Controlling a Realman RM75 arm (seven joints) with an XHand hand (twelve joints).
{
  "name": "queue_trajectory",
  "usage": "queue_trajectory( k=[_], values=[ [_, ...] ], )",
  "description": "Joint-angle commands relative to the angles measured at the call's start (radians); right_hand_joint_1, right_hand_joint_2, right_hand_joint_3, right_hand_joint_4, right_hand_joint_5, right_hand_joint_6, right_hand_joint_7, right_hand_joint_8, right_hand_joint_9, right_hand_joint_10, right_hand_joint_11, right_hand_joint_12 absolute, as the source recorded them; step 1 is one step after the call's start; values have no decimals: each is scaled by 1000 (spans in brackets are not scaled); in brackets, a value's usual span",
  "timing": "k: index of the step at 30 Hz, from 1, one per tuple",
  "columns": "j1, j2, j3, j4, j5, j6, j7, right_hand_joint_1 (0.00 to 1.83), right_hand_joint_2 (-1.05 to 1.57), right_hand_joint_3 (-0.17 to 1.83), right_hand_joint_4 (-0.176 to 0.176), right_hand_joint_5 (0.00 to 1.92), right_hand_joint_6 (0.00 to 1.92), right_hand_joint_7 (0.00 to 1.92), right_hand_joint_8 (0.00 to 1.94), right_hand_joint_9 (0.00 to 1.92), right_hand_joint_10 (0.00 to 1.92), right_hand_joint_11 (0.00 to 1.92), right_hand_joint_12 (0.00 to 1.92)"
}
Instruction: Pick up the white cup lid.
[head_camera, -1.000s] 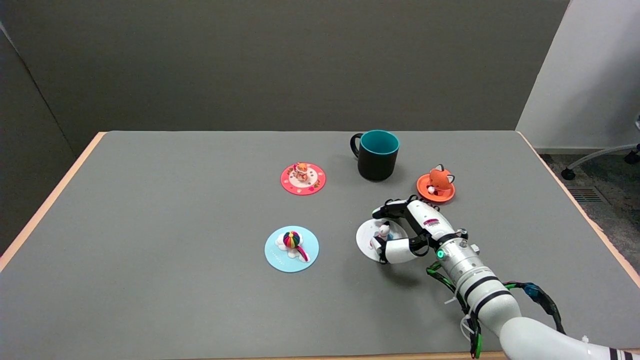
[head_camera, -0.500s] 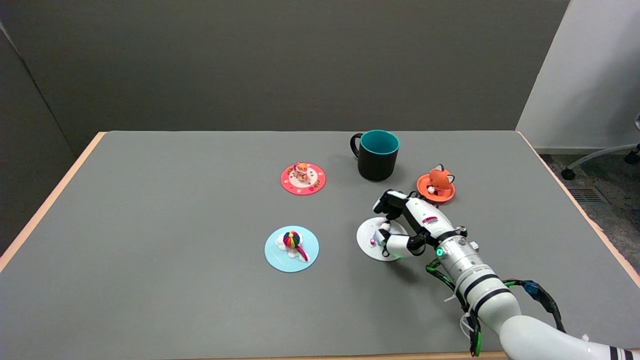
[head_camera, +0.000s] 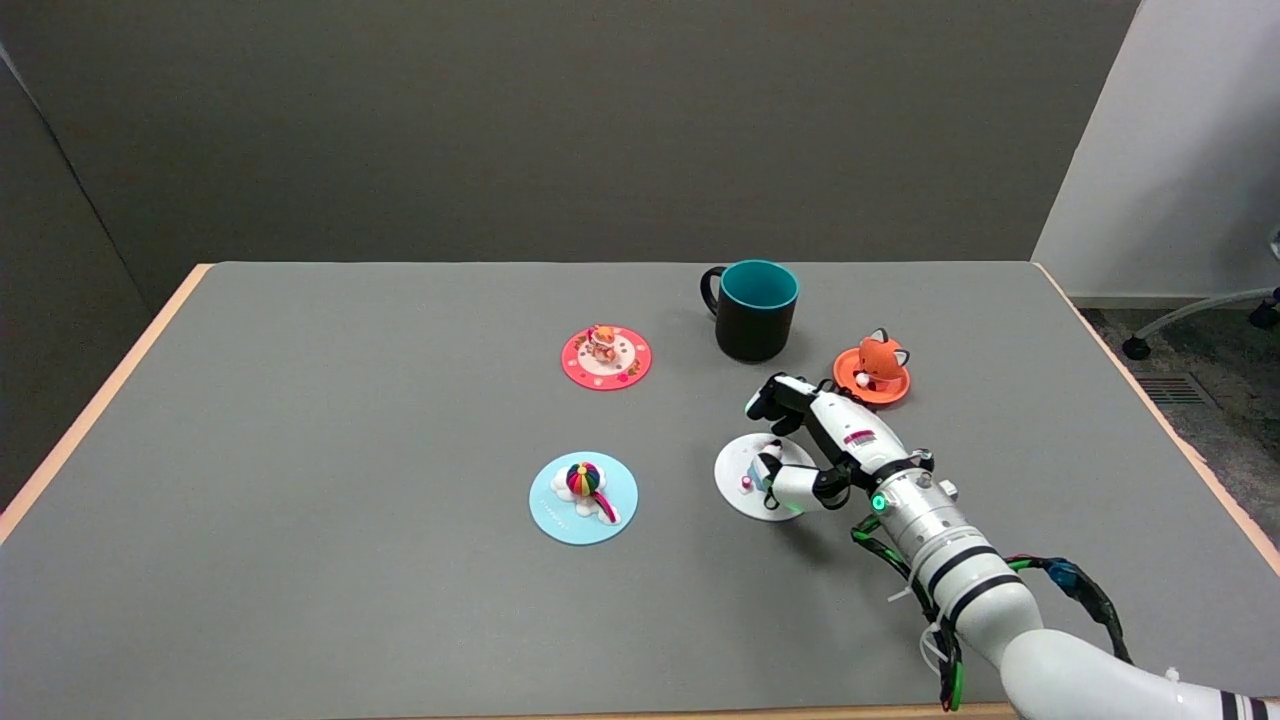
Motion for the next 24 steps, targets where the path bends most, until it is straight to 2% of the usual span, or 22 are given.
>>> queue_trajectory(
  k=[1,5,12,19,20,21,23,24],
  values=[
    [-7,14,0,-4,-2,-2,-5,1089,932,690,61,372,1155,339,987,543,682,494,219],
    [-10,15,0,-4,-2,1,-5,1091,944,691,66,330,1221,262,1136,482,913,531,229],
    [-12,24,0,-1,-2,2,-5,1039,950,694,68,202,1338,180,1217,441,1008,546,237],
    [-12,27,2,3,-2,2,-5,980,920,683,69,252,1358,193,1251,449,1061,554,243],
    [-12,28,2,5,-2,2,-5,904,1051,528,71,353,1498,203,1263,453,1073,554,244],
    [-12,31,2,6,-2,2,-5,786,1271,269,77,497,1728,213,1277,459,1089,554,244],
    [-13,34,2,7,-2,5,-5,817,1238,282,82,538,1677,230,1280,459,1099,554,246],
    [-13,36,2,8,-2,5,-5,816,1238,268,97,547,1662,247,1267,471,1078,553,249]
  ],
)
